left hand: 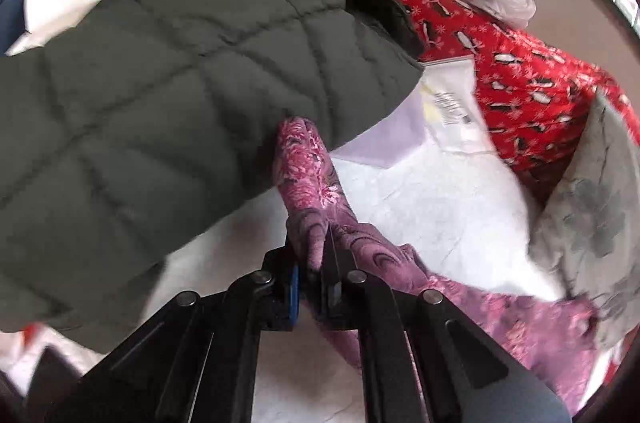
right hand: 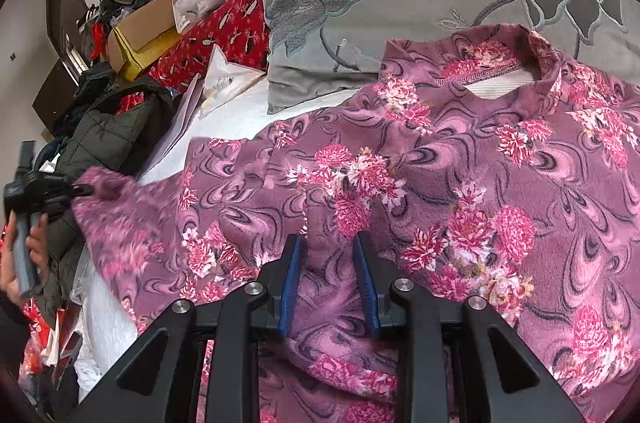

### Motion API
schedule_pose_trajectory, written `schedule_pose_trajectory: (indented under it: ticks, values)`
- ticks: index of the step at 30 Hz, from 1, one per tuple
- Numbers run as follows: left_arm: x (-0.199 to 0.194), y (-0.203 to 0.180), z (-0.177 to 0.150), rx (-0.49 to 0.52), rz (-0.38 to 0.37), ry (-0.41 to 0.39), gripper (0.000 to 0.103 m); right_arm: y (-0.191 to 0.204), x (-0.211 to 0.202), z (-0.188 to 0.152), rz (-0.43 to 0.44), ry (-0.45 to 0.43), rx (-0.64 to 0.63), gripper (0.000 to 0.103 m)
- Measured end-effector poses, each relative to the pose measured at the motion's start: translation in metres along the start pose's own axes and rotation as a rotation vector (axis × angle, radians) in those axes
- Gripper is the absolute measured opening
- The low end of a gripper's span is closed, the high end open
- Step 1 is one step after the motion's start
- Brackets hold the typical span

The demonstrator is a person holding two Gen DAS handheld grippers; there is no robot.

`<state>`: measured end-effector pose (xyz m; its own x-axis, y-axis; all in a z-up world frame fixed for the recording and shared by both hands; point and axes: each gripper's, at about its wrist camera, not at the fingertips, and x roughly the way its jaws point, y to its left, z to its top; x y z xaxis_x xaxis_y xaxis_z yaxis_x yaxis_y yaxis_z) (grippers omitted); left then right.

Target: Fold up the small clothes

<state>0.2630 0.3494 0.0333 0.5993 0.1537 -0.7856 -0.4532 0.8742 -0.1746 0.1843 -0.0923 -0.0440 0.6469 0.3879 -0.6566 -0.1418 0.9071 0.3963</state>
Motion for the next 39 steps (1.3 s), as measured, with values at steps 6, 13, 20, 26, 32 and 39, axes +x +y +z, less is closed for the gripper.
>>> schedule_pose_trajectory:
  ticks: [6,13,20,26,32,39]
  values:
    - [-0.014,0.000,-0.006,-0.033,-0.005,0.019,0.005,0.003,0.000,0.015,-0.020,0.088,0.029,0.029]
    - [-0.061,-0.051,-0.012,0.047,-0.094,-0.039,0.005,-0.022,-0.032,0.024,-0.081,0.098,0.065,0.031]
    - [-0.101,-0.123,-0.040,0.158,-0.211,-0.049,0.005,-0.069,-0.072,0.024,-0.245,0.124,0.036,0.036]
    - [-0.120,-0.200,-0.072,0.236,-0.294,-0.015,0.005,-0.111,-0.110,0.012,-0.370,0.114,-0.043,0.041]
    - [-0.129,-0.272,-0.116,0.337,-0.338,0.024,0.005,-0.138,-0.124,-0.022,-0.399,0.073,-0.127,0.051]
    - [-0.119,-0.347,-0.184,0.494,-0.329,0.082,0.005,-0.144,-0.131,-0.036,-0.372,-0.019,-0.114,0.054]
